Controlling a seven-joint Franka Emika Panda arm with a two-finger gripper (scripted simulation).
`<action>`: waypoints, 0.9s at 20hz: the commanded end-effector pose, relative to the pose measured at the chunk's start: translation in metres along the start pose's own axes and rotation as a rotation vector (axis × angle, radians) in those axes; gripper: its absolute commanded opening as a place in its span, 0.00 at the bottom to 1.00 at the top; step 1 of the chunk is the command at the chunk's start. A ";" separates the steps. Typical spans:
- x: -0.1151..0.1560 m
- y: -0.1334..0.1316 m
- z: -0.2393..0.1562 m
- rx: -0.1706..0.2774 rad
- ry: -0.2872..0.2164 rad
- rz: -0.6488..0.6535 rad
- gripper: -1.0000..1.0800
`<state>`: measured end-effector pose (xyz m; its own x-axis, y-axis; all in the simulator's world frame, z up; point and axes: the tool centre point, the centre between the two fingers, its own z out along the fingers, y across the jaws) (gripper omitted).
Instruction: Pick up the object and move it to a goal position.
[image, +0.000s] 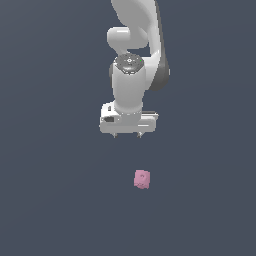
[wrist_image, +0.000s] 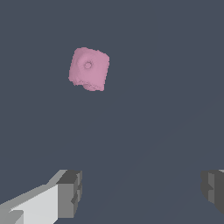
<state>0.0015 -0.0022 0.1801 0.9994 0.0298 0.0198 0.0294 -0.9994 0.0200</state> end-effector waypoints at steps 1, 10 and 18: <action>0.000 0.000 0.000 0.000 0.000 0.000 0.96; 0.008 -0.028 -0.005 0.013 0.019 -0.066 0.96; 0.010 -0.027 -0.004 0.013 0.018 -0.061 0.96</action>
<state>0.0100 0.0252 0.1845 0.9951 0.0921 0.0369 0.0918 -0.9957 0.0093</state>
